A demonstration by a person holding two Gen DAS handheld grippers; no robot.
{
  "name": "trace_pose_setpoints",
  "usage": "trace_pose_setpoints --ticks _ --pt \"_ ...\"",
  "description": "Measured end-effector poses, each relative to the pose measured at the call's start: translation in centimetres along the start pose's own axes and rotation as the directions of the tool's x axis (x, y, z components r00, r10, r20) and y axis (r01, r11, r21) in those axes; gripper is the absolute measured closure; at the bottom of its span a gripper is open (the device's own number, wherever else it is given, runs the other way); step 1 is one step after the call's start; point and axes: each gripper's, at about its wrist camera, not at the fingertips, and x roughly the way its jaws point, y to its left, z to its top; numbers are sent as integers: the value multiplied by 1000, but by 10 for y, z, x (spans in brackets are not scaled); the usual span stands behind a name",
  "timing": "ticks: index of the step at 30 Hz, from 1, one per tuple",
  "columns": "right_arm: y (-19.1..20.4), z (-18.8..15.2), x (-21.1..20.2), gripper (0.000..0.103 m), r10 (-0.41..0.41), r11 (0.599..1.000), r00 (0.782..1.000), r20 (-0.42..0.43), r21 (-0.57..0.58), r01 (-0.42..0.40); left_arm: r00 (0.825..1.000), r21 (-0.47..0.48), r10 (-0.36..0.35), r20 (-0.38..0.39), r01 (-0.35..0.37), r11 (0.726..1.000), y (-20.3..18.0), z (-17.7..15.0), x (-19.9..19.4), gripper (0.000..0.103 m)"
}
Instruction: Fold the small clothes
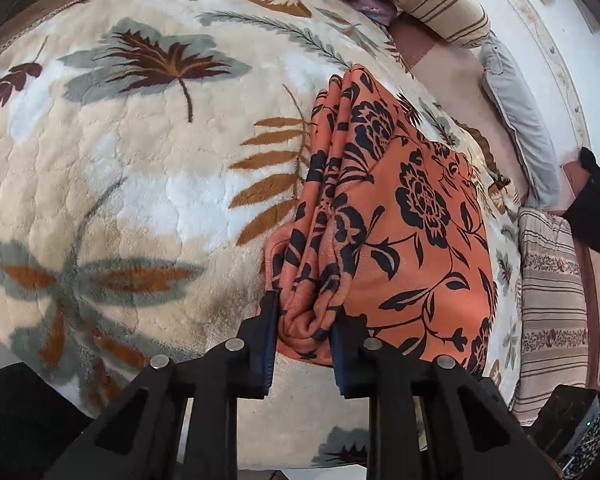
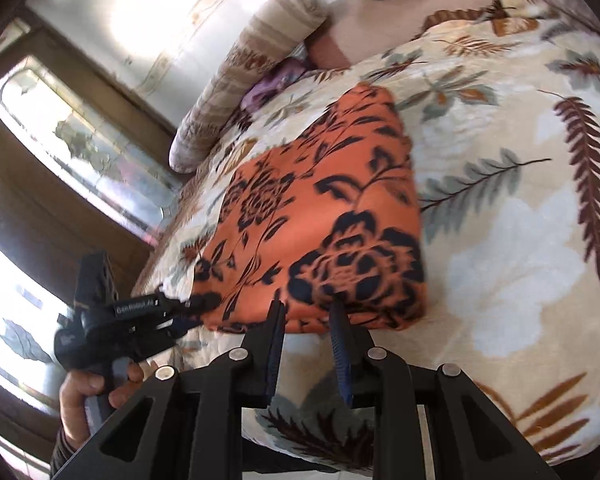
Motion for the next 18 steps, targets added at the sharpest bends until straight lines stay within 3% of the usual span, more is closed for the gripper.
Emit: trace_pose_setpoints --ticks 6,10,11,12,13,14,16,18 --pt "-21 7 -8 77 41 995 999 17 89 -42 1000 -14 14 7 -14 1000 3 -6 -1 76" --pt "-27 15 -17 74 75 988 996 38 135 -79 994 32 96 44 -98 995 -7 -9 -24 72" --pt "-31 17 -22 68 86 983 995 44 157 -92 989 60 118 92 -124 991 -15 -10 -36 67" --pt "-36 21 -24 43 96 977 994 48 189 -103 977 91 142 159 -158 983 -24 -9 -50 62" --pt "-44 23 -28 14 89 966 994 56 239 -100 964 114 148 219 -176 978 -33 -7 -60 48" --pt "-53 25 -33 10 77 952 994 76 290 -96 954 139 138 268 -180 974 -43 -5 -69 36" --pt "-66 31 -36 10 85 932 992 91 343 -112 944 213 100 313 -173 962 -65 3 -71 33" --pt "-75 43 -30 10 113 918 992 62 375 -129 949 281 88 302 -177 943 -82 12 -57 33"
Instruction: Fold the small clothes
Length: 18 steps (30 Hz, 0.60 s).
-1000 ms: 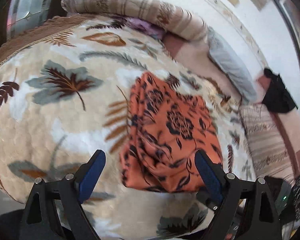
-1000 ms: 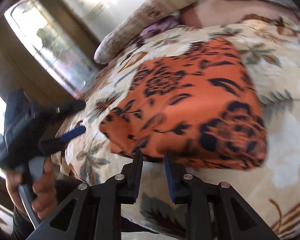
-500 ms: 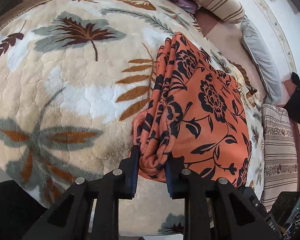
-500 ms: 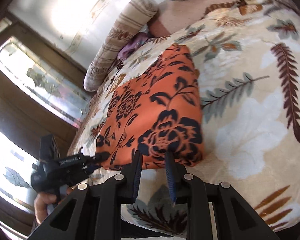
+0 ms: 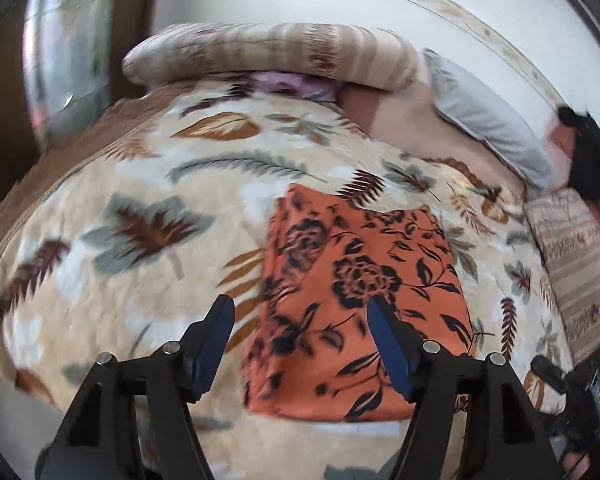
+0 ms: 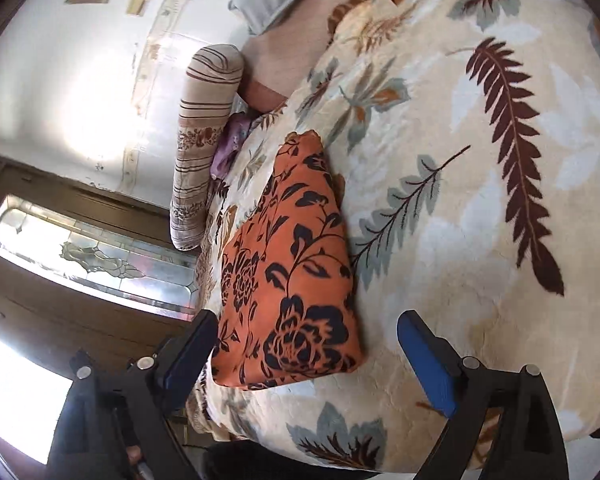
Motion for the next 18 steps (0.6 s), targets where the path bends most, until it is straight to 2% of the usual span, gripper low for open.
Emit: trace_pose_setpoints --ticks 2,5,7,8,9,10,11,12,14,16,17,18 --pt "-1 14 15 10 32 999 997 -67 19 -30 1000 30 -5 -20 6 1000 -11 5 21 33" --pt "1 29 41 10 26 999 991 -134 23 -23 998 83 59 -37 -56 995 -15 0 56 33" --pt "-2 36 65 10 57 998 978 -199 38 -51 989 95 104 -107 -94 991 -6 -11 79 33" --pt "-6 36 75 10 39 999 975 -218 46 -30 983 60 102 -155 -94 994 5 -17 91 32" --pt "-10 35 87 16 8 999 970 -244 48 4 986 6 64 -157 -64 998 14 -20 94 31" --pt "-8 32 96 51 1 1000 963 -270 24 5 987 -48 25 -159 -33 998 24 -22 95 31" --pt "0 27 102 62 -4 1000 954 -300 -28 -5 987 -64 20 -162 -31 997 28 -22 96 31" --pt "12 21 102 64 -58 994 955 -293 -104 28 987 -62 15 -158 -25 998 29 -23 96 31" --pt "41 8 99 70 -208 948 949 -236 -288 136 990 -24 27 -141 -31 999 25 -26 95 31" --pt "63 -9 103 71 -369 836 919 -142 -483 261 991 -15 26 -128 -29 999 24 -29 95 30" --pt "62 -13 110 71 -407 810 903 -141 -513 285 992 -18 21 -126 -23 1000 24 -30 95 30" --pt "55 -13 116 65 -408 821 897 -167 -497 281 992 -18 17 -126 -19 1000 24 -30 95 30"
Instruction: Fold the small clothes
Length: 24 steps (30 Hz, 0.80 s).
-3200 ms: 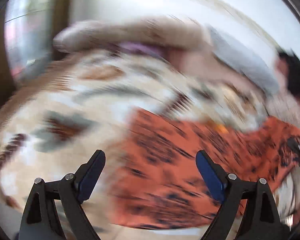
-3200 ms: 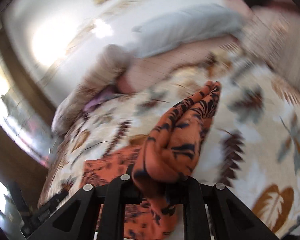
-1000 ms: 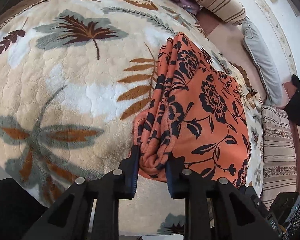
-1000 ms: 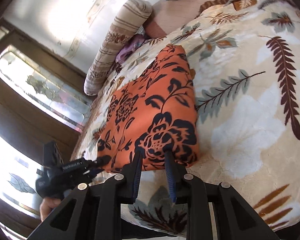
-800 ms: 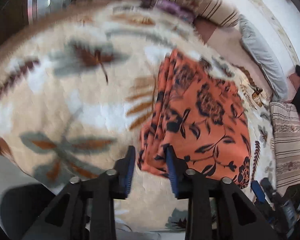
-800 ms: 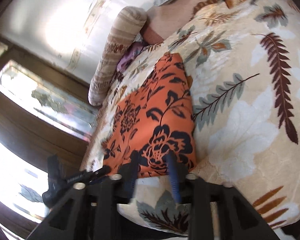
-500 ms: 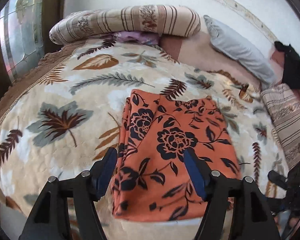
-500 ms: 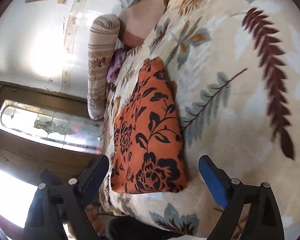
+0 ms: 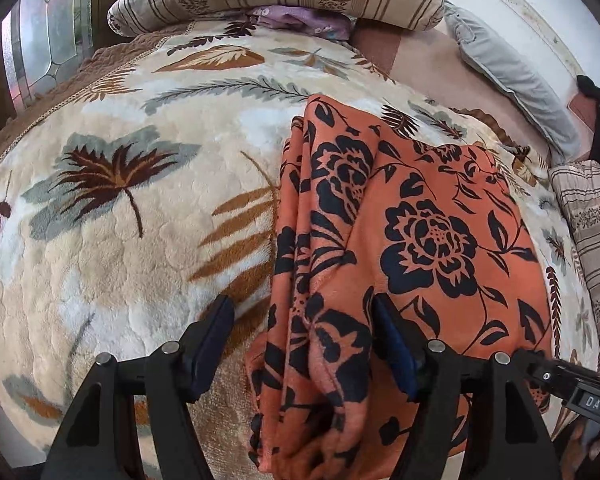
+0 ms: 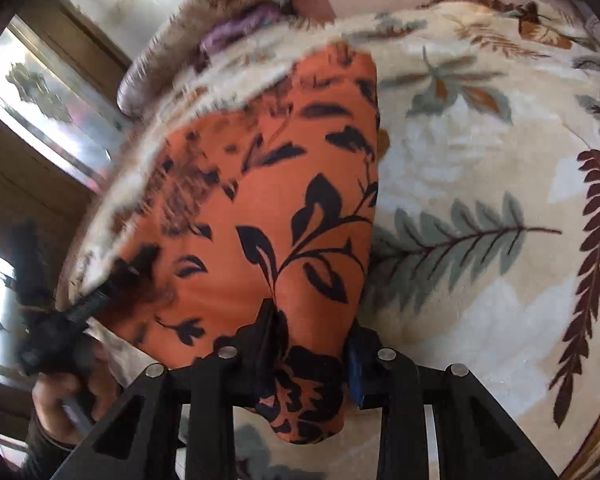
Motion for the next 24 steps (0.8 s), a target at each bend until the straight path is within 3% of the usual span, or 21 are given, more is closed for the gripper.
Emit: trace_pose_setpoints --ticks 2,3,5,7,9,11,12,13,15,17,18,20,22,24 --pt "-23 4 -3 56 154 976 988 22 155 -156 1000 -5 -15 -6 15 1000 1 2 0 30" --pt "-34 4 -8 43 228 947 972 52 220 -234 1000 -11 -24 -7 24 1000 3 2 0 30" --pt "-51 7 -20 33 301 896 944 139 299 -329 1000 -11 -28 -3 28 1000 4 1 0 30" --pt "-62 16 -18 30 342 859 923 176 338 -383 1000 -7 -26 2 26 1000 3 0 -2 30" --pt "-70 30 -5 30 353 833 917 187 383 -399 1000 -10 -32 -1 32 999 4 0 -1 30" --pt "-71 47 19 30 395 811 909 133 415 -413 999 -14 -37 -5 37 999 5 0 -1 30" --pt "-68 52 34 47 379 826 921 88 417 -380 999 -12 -37 -4 37 999 5 0 -1 30" --pt "-55 57 40 64 337 875 940 48 353 -332 999 -10 -36 -4 36 999 6 0 0 30" --pt "-22 58 25 68 189 963 981 46 185 -194 999 -12 -42 -4 42 999 8 0 -1 30" --pt "5 56 17 68 62 996 996 61 55 -65 999 -12 -43 -3 43 999 8 0 -1 30" --pt "6 56 25 68 37 998 999 34 47 -38 999 -8 -41 -3 41 999 7 0 -1 29" --pt "-10 62 35 62 87 989 996 23 121 -89 999 -4 -35 -3 35 999 5 0 0 29" --pt "-28 64 33 46 229 939 971 67 246 -239 999 -10 -40 -4 40 999 6 1 0 29" --pt "-37 66 27 36 281 905 950 135 292 -309 999 -9 -40 -3 39 999 6 0 -1 29"
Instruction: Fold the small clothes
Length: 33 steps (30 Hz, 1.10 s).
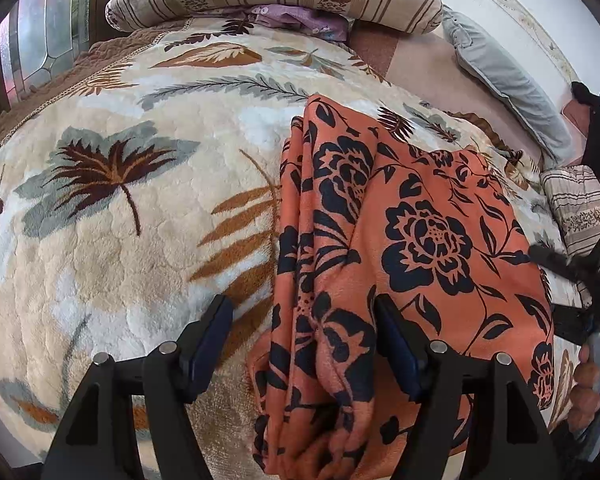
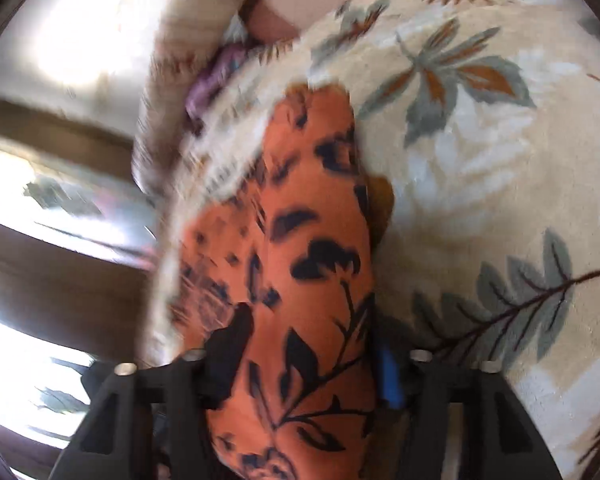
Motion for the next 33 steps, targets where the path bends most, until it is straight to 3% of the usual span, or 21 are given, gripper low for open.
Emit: trace_pose_setpoints --ticks 2,4,5,6,10,11,13,14,17,20,23,27,29,33 --pt "-7 12 3 28 40 997 999 32 57 -42 1000 0 1 0 -1 1000 0 0 0 29" --pt "-21 24 16 28 78 988 997 20 129 -80 1000 1 2 0 -2 1000 0 0 0 28" --pt "-26 28 27 37 66 987 998 -16 149 -63 1000 5 2 1 -2 1000 0 0 0 28" --pt "-24 32 35 68 26 992 999 -46 126 -20 1000 7 0 1 0 1000 0 0 0 28" --pt "21 22 34 69 -144 984 989 34 -105 147 1000 2 -5 0 5 1000 1 0 1 28" --pt "21 22 39 67 -189 974 982 30 -121 191 1000 3 -2 0 2 1000 0 1 1 27" --pt "10 21 37 37 -209 975 977 33 -73 211 1000 3 1 5 -1 1000 -1 0 1 27" --pt "9 17 31 34 -199 978 979 48 -55 202 1000 1 -3 6 3 1000 0 0 1 27" --pt "26 0 8 34 -224 963 967 118 -124 238 1000 -6 -14 4 14 1000 3 0 1 27" --pt "55 -19 -18 34 -163 957 972 166 -212 197 1000 -7 -6 7 6 1000 2 0 2 27" --pt "63 -32 -28 29 -24 971 993 114 -234 51 1000 -8 -2 10 2 1000 2 -1 2 27" --pt "28 -47 -11 28 0 993 1000 -3 -114 0 1000 -12 -15 18 16 1000 3 -2 -1 27" --pt "30 -45 -22 28 36 996 999 23 -82 -34 999 -28 -19 27 20 999 7 -1 -14 28" --pt "52 -48 -39 25 83 982 995 47 -172 -74 994 -79 -99 52 103 992 20 -4 -47 27"
